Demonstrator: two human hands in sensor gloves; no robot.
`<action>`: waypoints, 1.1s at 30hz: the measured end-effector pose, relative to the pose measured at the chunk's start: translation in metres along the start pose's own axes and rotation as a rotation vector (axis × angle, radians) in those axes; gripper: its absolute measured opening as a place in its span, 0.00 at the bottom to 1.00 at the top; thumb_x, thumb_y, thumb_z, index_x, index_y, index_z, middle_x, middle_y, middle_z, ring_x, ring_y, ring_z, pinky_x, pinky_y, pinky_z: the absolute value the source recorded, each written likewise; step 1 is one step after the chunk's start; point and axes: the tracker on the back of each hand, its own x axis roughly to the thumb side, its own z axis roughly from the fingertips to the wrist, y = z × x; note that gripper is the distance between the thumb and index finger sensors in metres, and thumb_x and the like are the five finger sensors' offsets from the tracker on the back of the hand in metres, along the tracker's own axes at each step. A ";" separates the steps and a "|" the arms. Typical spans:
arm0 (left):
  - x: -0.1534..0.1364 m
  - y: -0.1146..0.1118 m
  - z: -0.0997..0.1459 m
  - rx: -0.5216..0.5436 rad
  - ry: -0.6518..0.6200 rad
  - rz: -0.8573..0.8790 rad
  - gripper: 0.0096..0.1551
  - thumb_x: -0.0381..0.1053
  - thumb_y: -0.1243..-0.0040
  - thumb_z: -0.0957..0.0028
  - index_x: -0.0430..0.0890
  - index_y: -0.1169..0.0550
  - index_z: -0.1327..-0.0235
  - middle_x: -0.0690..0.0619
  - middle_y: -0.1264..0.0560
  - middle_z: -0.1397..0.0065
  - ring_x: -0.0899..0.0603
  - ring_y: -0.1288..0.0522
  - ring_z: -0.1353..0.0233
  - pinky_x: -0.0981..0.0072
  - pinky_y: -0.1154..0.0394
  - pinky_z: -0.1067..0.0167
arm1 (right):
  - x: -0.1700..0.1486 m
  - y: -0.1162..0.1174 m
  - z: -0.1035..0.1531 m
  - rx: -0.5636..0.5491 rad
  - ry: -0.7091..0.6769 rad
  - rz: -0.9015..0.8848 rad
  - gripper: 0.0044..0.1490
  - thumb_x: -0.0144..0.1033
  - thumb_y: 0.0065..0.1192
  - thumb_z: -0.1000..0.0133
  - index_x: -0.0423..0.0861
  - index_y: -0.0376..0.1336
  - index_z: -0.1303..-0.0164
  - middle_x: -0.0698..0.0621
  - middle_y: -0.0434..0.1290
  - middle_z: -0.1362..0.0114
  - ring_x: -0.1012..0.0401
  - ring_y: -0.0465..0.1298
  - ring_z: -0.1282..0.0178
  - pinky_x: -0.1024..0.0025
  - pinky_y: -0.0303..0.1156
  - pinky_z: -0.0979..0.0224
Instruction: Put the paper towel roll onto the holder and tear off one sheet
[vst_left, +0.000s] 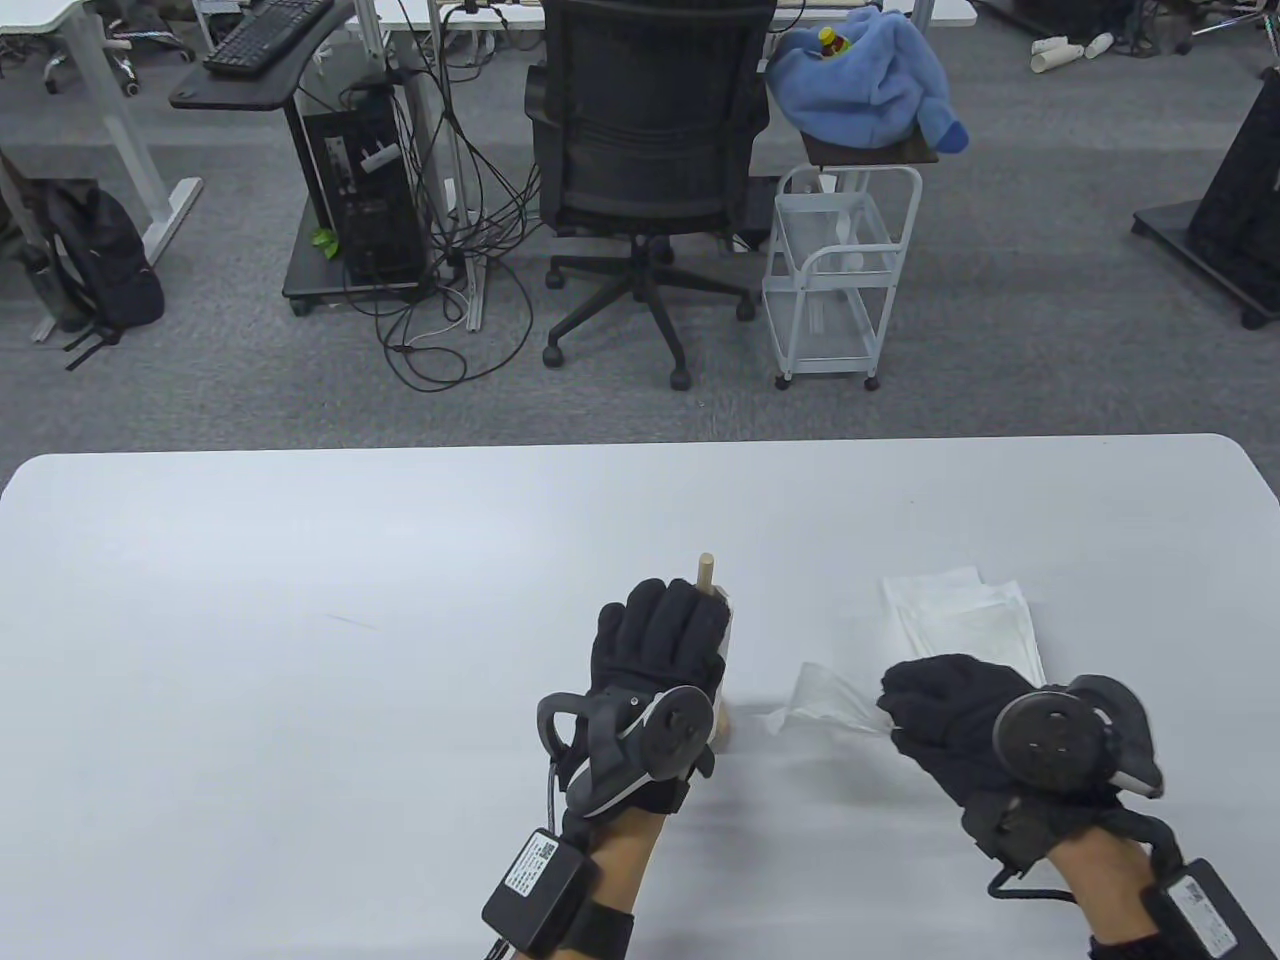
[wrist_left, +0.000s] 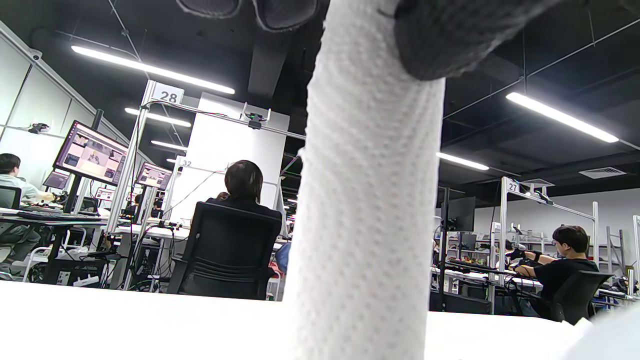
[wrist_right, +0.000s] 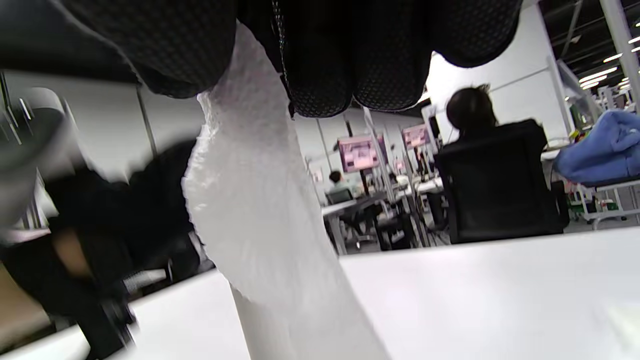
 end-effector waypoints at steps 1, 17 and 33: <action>0.000 0.000 0.000 0.000 0.000 0.000 0.39 0.56 0.42 0.46 0.66 0.50 0.28 0.62 0.57 0.20 0.41 0.48 0.17 0.41 0.46 0.22 | 0.000 -0.012 0.004 -0.019 0.006 -0.026 0.24 0.46 0.63 0.49 0.53 0.71 0.44 0.46 0.68 0.27 0.45 0.70 0.30 0.46 0.63 0.28; -0.001 0.000 0.000 -0.002 -0.005 0.009 0.40 0.56 0.42 0.46 0.66 0.50 0.28 0.63 0.57 0.20 0.40 0.46 0.17 0.41 0.45 0.22 | -0.123 -0.067 -0.003 0.192 0.525 -0.085 0.23 0.40 0.65 0.51 0.51 0.74 0.46 0.43 0.63 0.22 0.41 0.64 0.25 0.43 0.59 0.26; 0.000 -0.001 0.000 -0.009 -0.009 0.024 0.40 0.55 0.43 0.45 0.65 0.51 0.28 0.62 0.58 0.20 0.40 0.47 0.17 0.40 0.46 0.22 | -0.200 0.074 -0.047 0.313 0.818 0.489 0.24 0.44 0.59 0.46 0.55 0.67 0.40 0.46 0.57 0.21 0.44 0.60 0.23 0.45 0.55 0.24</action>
